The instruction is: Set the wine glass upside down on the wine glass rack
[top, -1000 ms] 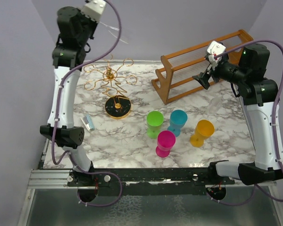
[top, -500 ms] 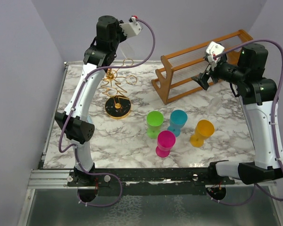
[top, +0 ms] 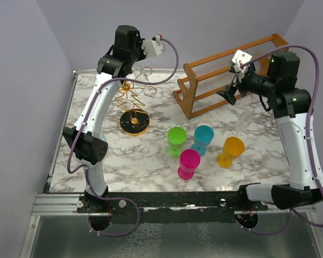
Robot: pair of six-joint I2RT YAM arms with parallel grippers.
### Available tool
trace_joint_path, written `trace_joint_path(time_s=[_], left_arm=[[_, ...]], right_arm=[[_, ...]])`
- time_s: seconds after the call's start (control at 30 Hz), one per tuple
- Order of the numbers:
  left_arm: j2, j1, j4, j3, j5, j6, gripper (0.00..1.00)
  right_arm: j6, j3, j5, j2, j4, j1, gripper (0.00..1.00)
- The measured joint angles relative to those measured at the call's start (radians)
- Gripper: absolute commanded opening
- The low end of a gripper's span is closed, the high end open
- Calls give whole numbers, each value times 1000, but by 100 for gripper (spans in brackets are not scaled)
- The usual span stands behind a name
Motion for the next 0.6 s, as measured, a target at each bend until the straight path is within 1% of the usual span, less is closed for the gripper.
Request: trace_joint_path(time_s=[0.23,0.6], left_arm=[[-5,0,-93,-10,38,16,0],[-52,0,-185,-13,73,8,0]], right_arm=[[0,-56,0,-3,0,0,92],[-1,-58,0,-4,0,0,92]])
